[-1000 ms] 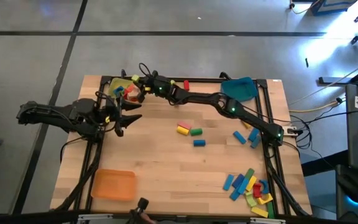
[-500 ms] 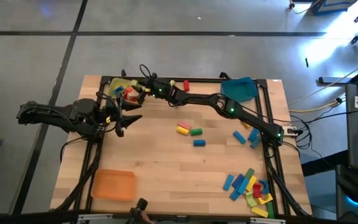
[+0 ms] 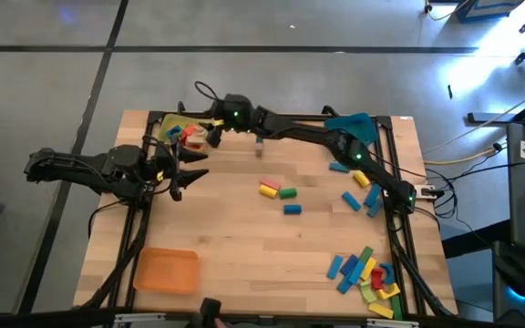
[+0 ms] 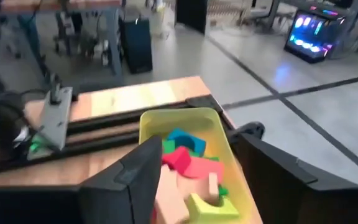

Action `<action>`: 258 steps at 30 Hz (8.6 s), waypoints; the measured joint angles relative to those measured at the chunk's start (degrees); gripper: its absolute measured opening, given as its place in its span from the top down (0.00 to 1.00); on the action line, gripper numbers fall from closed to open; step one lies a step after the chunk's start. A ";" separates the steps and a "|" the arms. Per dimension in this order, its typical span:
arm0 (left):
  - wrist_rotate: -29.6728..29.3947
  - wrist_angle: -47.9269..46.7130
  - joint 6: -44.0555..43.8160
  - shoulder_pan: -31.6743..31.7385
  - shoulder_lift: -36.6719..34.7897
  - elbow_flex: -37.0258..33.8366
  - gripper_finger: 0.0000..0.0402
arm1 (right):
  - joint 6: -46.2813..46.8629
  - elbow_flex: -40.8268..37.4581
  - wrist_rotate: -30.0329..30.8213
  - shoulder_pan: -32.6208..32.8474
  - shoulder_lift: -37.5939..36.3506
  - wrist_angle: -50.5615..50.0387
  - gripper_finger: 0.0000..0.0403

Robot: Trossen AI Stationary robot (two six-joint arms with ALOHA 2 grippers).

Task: Sort blocks by size
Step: Put the blue rectangular block into the blue bin

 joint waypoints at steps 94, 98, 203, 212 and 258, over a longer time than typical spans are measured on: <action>-0.02 28.61 8.02 -4.72 45.75 -6.60 0.47 | 52.67 -99.47 5.49 20.14 -63.39 -44.01 0.51; 1.01 27.90 9.69 -3.32 45.70 -6.60 0.47 | 52.43 -100.02 5.01 19.67 -63.39 -42.80 0.52; 1.13 27.28 16.63 -3.00 45.72 -6.60 0.47 | 15.09 -68.00 8.38 -21.99 -64.33 -49.79 0.44; 1.11 27.35 16.63 -3.00 45.72 -6.60 0.47 | 12.23 -68.11 10.11 -10.07 -66.84 -57.50 0.44; 1.14 27.27 16.16 -3.00 45.75 -6.60 0.47 | 5.60 -98.86 8.31 -15.45 -61.89 -24.86 0.58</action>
